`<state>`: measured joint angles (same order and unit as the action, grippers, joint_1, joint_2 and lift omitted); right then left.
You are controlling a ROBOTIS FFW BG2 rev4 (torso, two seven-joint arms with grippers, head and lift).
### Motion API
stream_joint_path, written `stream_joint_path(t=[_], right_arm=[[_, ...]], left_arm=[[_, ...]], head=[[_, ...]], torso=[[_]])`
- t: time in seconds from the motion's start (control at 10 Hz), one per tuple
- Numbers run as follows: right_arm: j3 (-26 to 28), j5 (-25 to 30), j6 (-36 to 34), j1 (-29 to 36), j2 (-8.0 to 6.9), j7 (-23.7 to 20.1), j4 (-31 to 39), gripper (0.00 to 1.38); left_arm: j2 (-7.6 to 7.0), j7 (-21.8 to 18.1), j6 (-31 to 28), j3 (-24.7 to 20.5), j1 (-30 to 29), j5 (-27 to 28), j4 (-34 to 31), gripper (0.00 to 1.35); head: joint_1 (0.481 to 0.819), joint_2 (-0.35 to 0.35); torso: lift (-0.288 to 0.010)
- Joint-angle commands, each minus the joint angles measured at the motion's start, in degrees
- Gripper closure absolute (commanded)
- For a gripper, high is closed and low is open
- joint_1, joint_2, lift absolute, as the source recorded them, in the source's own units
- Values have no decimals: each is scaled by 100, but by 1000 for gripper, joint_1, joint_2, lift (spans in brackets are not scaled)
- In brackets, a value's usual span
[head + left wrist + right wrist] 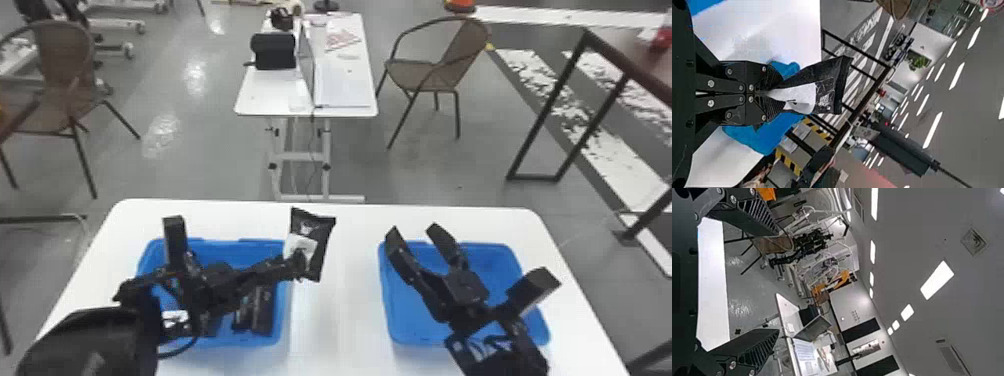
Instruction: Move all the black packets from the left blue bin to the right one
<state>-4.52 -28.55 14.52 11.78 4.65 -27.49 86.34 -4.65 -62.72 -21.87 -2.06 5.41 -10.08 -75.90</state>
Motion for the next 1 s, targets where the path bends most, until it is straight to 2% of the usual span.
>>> stream_joint_path(t=[0.0,0.3,0.5,0.7,0.8,0.9], right_arm=[[-154,-106,-2,-237,-25,-63,-206,142],[-409,-186,-187,-650,-69,-327,-548,142],[-409,-150,-327,-782,-201,-511,-663,142],[-426,-115,-415,-888,-228,-573,-786,150],[-426,-98,-433,-940,-228,-591,-830,256],[-418,-10,-459,-958,-210,-599,-830,999]], left_arm=[[25,-91,68,346,408,6,321,1213],[184,-258,323,759,1006,-469,1323,1213],[184,-328,367,1173,1314,-557,1631,1213],[263,-337,394,1375,1445,-610,1798,1213],[307,-346,411,1366,1445,-610,1833,1213],[324,-346,429,1340,1437,-592,1842,1213]], head=[[695,-76],[695,-92],[695,-93],[695,-103],[695,-110],[695,-116]], torso=[[0],[0],[0],[0],[0],[0]])
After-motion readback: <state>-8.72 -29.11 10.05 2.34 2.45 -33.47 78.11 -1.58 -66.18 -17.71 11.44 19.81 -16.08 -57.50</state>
